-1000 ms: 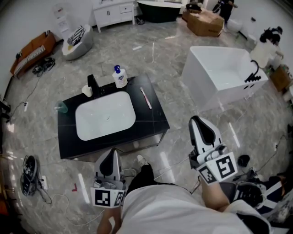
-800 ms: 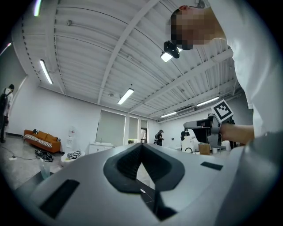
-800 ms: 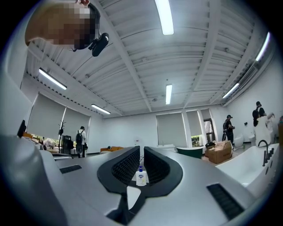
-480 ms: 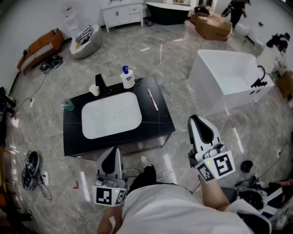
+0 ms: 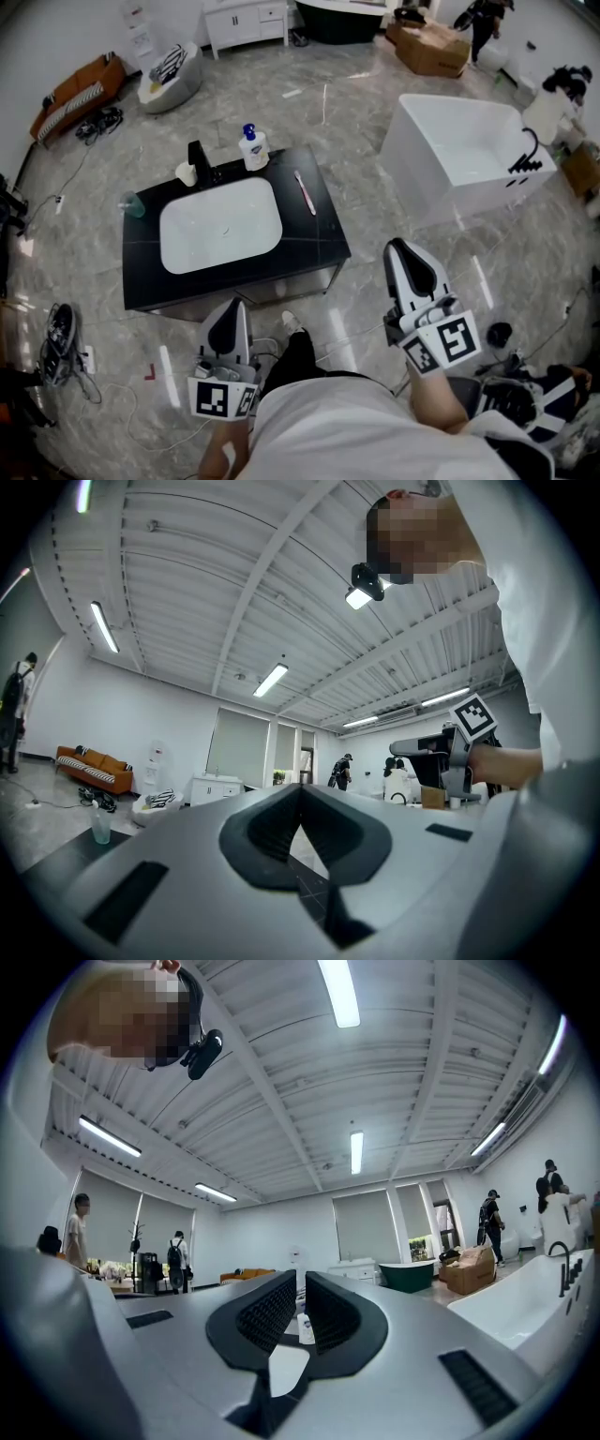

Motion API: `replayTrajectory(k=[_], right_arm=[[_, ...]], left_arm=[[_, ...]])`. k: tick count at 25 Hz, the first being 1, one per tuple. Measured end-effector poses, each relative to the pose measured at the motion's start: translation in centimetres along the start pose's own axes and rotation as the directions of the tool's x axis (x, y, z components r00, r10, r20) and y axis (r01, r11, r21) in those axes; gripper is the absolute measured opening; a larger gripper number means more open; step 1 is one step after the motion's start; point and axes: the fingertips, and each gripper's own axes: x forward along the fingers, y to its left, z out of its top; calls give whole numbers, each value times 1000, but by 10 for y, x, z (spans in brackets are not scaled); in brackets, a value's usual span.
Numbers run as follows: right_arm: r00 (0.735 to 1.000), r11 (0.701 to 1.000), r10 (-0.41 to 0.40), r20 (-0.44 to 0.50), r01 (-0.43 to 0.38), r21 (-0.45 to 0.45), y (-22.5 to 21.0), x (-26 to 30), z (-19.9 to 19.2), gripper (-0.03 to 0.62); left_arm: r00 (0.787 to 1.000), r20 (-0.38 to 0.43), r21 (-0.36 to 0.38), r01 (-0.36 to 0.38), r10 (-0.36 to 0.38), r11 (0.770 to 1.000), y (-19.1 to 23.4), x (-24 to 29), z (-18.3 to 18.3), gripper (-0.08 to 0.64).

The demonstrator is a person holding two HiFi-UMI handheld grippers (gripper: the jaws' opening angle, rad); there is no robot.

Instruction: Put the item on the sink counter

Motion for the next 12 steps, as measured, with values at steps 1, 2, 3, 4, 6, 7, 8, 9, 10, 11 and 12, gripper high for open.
replayTrajectory(k=[1,2,3,4,6,7,8,9,10,11,12], right_arm=[[1000,1000,0,2,0,1,-1,-1,1,54],[1000,1000,0,2,0,-1,-1,-2,1,54],[1000,1000,0,1,0,-5,-2,-3,1,54],[1000,1000,1,1,-1,-7,-2,-3,2,54],[1000,1000,4,13,-5,10,-3,-1,3,54],[1000,1000,4,24,-5,25,-4,-1,5,54],[999,999,2,37,-4,39,-5,-1,7,54],[999,999,1,49,-3,50,-6,-1,9,54],[998,998,1,59,-5,59,-7,0,10,54],[998,998,4,64,-8,66,-7,1,10,54],[998,998,6,66,-10,69,-6,2,10,54]], left_arm=[[1000,-1,-1,1,-1,1000,-2,0,0,3],[1000,-1,-1,1,-1,1000,-3,0,0,3],[1000,0,-2,2,-2,1000,-4,0,0,3],[1000,0,-3,2,-2,1000,-4,1,0,3],[1000,1,-5,2,-2,1000,-4,2,1,3],[1000,2,-4,3,-3,1000,-4,2,1,3],[1000,1,-3,4,-4,1000,-4,3,2,3],[1000,0,-1,5,-5,1000,-4,3,2,3],[1000,-1,2,5,-5,1000,-4,3,3,3],[1000,-1,4,4,-4,1000,-3,3,3,3],[1000,-2,5,3,-2,1000,-3,3,3,3]])
